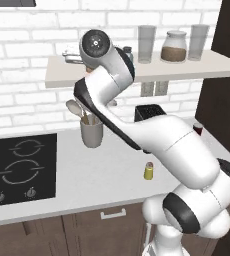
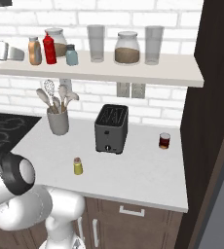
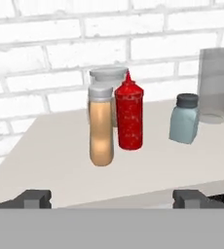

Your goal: Put the shaker and condiment bottle from the counter next to their counterparts in the cabinet.

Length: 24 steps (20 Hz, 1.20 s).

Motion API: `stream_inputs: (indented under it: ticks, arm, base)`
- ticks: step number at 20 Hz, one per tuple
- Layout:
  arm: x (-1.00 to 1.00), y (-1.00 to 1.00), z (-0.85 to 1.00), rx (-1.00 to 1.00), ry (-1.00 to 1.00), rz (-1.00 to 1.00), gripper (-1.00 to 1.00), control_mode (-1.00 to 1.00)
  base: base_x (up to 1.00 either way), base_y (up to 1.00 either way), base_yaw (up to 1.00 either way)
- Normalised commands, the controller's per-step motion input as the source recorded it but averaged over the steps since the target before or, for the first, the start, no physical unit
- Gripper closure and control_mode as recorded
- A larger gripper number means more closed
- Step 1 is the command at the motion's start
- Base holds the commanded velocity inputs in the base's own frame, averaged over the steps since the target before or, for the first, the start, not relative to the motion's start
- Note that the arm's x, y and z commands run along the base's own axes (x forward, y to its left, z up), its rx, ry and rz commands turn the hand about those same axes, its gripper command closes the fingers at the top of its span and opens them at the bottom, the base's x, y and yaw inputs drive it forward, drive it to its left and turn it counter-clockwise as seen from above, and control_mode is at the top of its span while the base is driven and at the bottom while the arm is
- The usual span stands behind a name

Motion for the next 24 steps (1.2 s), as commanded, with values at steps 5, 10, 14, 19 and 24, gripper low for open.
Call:
stream_inputs:
  ticks: [5,10,14,19,24]
  arm:
    - [-0.79,0.00,-0.22,0.00,0.00,-0.10,-1.00,-1.00]
    - [-0.83,-0.02,-0.62,0.00,-0.01,-0.12,-1.00,-1.00]
    - [-0.82,-0.20,-0.73,0.00,-0.03,-0.13,-1.00,-1.00]
    - [-0.65,-0.34,-0.75,0.00,-0.01,-0.12,-1.00,-1.00]
    - [-0.49,-0.27,-0.78,0.00,-0.01,-0.10,-1.00,-1.00]
  base:
    - [0.00,0.00,0.00]
    - [0.00,0.00,0.00]
    - [0.00,0.00,0.00]
    - [0.00,0.00,0.00]
    - [0.00,0.00,0.00]
